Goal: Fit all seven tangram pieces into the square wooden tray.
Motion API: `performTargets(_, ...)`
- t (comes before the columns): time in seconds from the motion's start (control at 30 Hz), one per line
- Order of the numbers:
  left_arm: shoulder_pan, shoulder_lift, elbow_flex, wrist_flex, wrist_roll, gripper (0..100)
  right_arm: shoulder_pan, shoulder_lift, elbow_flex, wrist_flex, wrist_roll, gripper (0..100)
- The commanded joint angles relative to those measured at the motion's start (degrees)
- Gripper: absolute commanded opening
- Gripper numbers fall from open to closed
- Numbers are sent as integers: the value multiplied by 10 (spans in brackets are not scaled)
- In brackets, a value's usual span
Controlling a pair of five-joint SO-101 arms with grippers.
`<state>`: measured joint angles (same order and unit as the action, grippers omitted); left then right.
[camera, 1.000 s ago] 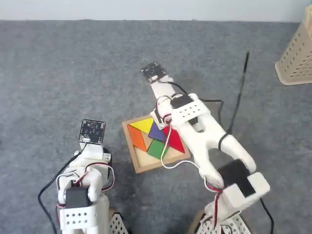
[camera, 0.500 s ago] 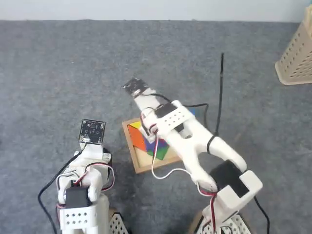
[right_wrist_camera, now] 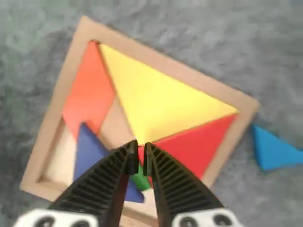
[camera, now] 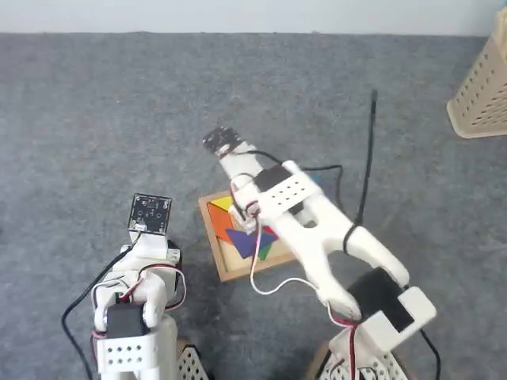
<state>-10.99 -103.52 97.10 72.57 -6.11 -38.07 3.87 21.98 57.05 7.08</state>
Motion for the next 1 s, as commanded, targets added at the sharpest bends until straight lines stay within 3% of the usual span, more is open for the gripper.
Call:
performTargets(0.0, 1, -12, -6, 0, 4, 71, 15, -38, 13, 8, 7, 38)
performTargets(0.4, 1, -12, -6, 0, 4, 71, 13, -102, 113, 3, 7, 38)
performTargets(0.83, 1, -12, -6, 0, 4, 71, -85, -102, 132, -36, 7, 38)
performTargets(0.97, 1, -12, -6, 0, 4, 71, -85, -102, 129, -51, 7, 39)
